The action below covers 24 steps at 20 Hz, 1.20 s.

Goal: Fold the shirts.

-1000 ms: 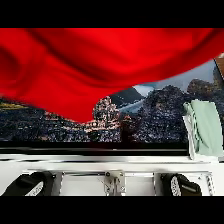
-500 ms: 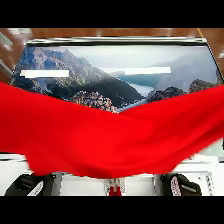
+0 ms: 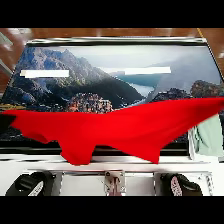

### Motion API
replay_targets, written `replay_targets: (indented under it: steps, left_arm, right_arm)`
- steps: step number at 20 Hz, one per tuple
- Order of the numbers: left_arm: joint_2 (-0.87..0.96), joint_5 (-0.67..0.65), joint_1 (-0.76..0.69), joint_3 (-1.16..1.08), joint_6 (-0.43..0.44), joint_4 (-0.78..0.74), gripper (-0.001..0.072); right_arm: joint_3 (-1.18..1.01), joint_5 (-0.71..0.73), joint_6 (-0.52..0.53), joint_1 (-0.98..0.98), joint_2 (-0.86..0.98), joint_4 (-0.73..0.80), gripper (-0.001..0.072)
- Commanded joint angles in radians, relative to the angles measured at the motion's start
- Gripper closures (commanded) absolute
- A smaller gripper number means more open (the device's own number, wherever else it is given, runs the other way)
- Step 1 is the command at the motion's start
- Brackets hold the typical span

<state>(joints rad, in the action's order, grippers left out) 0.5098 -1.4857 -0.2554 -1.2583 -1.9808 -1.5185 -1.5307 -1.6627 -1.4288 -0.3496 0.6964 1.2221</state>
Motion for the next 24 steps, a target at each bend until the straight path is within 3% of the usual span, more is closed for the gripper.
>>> replay_targets:
  steps: [1,4,6,10,12,15,16,17,18,19,20,21,24]
  left_arm:
    - [0.046,0.295,0.001,0.184,-0.027,-0.083,0.0655]
    - [0.25,0.616,0.005,0.206,0.056,-0.082,0.0656]
    - [0.42,0.746,0.019,0.197,0.069,-0.081,0.0655]
    - [0.719,0.793,0.068,0.183,0.031,-0.015,0.0655]
    - [0.814,0.794,0.085,0.183,0.031,0.105,0.0655]
    - [0.885,0.794,0.087,0.183,0.031,0.165,0.0655]
    - [0.89,0.791,0.089,0.183,0.036,0.166,0.0655]
    - [0.889,0.773,0.096,0.178,0.069,0.166,0.0654]
    - [0.887,0.723,0.113,0.161,0.131,0.165,0.0599]
    - [0.887,0.657,0.139,0.137,0.204,0.165,0.0378]
    - [0.887,0.578,0.181,0.106,0.254,0.165,0.0065]
    - [0.887,0.492,0.232,0.079,0.272,0.165,0.0003]
    - [0.878,0.245,0.398,0.061,0.44,0.179,0.0006]
  right_arm:
    - [0.197,0.298,0.006,0.0,0.088,-0.067,0.0652]
    - [0.244,0.519,0.013,0.0,0.262,-0.154,0.0651]
    - [0.244,0.591,0.013,0.001,0.388,-0.243,0.0651]
    - [0.244,0.605,0.006,0.068,0.608,-0.274,0.0651]
    - [0.244,0.597,-0.085,0.123,0.7,-0.222,0.0651]
    - [0.244,0.6,-0.158,0.187,0.792,-0.163,0.0646]
    - [0.244,0.602,-0.163,0.195,0.807,-0.17,0.0565]
    - [0.244,0.602,-0.172,0.196,0.81,-0.17,0.0351]
    - [0.244,0.597,-0.163,0.19,0.805,-0.166,0.0148]
    - [0.243,0.572,-0.134,0.173,0.792,-0.165,0.0123]
    - [0.244,0.533,-0.097,0.144,0.773,-0.158,0.0123]
    - [0.244,0.483,-0.074,0.112,0.751,-0.131,0.0123]
    - [0.248,0.201,-0.022,0.002,0.695,0.069,0.0125]
